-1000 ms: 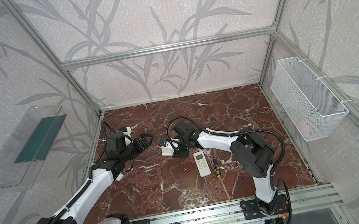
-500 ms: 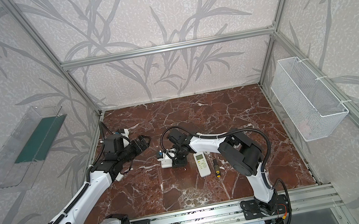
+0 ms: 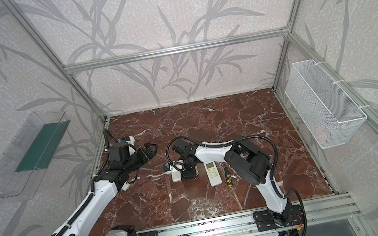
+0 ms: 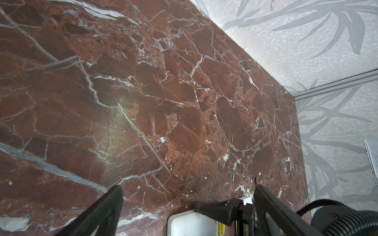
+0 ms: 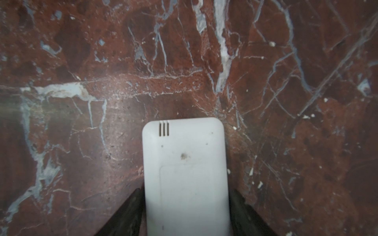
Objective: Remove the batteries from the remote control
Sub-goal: 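Lower the opened remote onto the table with both grippers, then release the remote and move the right gripper to the screwdriver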
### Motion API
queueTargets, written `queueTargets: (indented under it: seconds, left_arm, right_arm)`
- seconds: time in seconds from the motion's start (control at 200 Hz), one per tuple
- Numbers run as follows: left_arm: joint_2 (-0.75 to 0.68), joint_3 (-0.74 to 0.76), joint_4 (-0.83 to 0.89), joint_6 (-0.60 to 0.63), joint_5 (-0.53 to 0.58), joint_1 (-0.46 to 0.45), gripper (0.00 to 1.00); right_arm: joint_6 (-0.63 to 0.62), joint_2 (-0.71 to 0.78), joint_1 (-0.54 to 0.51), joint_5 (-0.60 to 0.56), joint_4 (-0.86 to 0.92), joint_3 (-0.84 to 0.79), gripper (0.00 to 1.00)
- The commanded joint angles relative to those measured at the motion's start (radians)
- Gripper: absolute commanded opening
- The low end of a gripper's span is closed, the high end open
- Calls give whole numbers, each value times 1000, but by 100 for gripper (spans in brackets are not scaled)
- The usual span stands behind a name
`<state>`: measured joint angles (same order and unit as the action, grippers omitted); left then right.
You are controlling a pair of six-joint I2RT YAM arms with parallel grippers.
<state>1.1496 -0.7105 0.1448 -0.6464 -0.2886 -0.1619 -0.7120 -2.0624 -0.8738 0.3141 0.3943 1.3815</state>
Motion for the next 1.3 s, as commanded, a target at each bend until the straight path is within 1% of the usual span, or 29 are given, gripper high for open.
queueTargets:
  seconds: [0.0, 0.1, 0.23, 0.36, 0.44, 0.47, 0.545, 0.63, 0.695, 0.755, 0.83, 0.895, 0.96, 0.965, 0.975, 1.0, 1.075, 1.2, 1.295]
  left_arm:
    - [-20, 16, -10, 11, 6, 7, 99]
    - [-18, 18, -13, 11, 2, 8, 99]
    - [-12, 14, -12, 1, -2, 10, 100]
    - [-2, 9, -17, -16, -24, 15, 100]
    - [2, 8, -27, -27, -33, 16, 99]
    - [4, 7, -32, -30, -36, 16, 100]
    - [2, 5, -37, -30, -45, 16, 99]
    - [1, 3, -46, -23, -76, 17, 99]
    - [1, 0, -47, -20, -93, 16, 99]
    - [-1, 0, -49, -19, -104, 16, 98]
    - [-7, 0, -53, -19, -114, 15, 98]
    - [-12, 0, -55, -20, -121, 16, 98]
    - [-17, 0, -57, -19, -128, 15, 98]
    - [-17, 0, -57, -19, -128, 16, 97]
    - [-19, 0, -57, -20, -130, 15, 97]
    - [-20, 0, -58, -20, -132, 15, 97]
    - [-25, -1, -58, -20, -139, 15, 97]
    - [-27, 3, -65, -25, -151, 15, 97]
    - [-24, 14, -84, -38, -160, 14, 96]
  right_arm:
    - [-4, -25, -8, -21, 45, 17, 68]
    - [18, 3, -7, -26, 0, -8, 72]
    - [77, 74, 0, -30, -79, -57, 80]
    - [175, 171, 27, -5, -143, -119, 87]
    - [259, 239, 48, -4, -197, -172, 90]
    - [312, 266, 58, -18, -225, -199, 90]
    - [431, 336, 79, -70, -261, -255, 90]
    - [599, 421, 109, -146, -266, -311, 90]
    - [729, 478, 138, -199, -223, -345, 90]
    - [823, 526, 159, -251, -181, -383, 88]
    - [901, 596, 167, -353, -121, -433, 88]
    - [975, 645, 172, -418, -60, -475, 87]
    - [975, 686, 180, -435, -12, -512, 87]
    - [1017, 689, 180, -438, -9, -515, 87]
    - [1053, 695, 182, -440, -2, -522, 86]
    - [1083, 709, 182, -444, 9, -539, 86]
    - [1132, 750, 182, -437, 23, -592, 85]
    - [1205, 801, 182, -443, 48, -671, 81]
    - [1247, 820, 182, -427, 45, -720, 76]
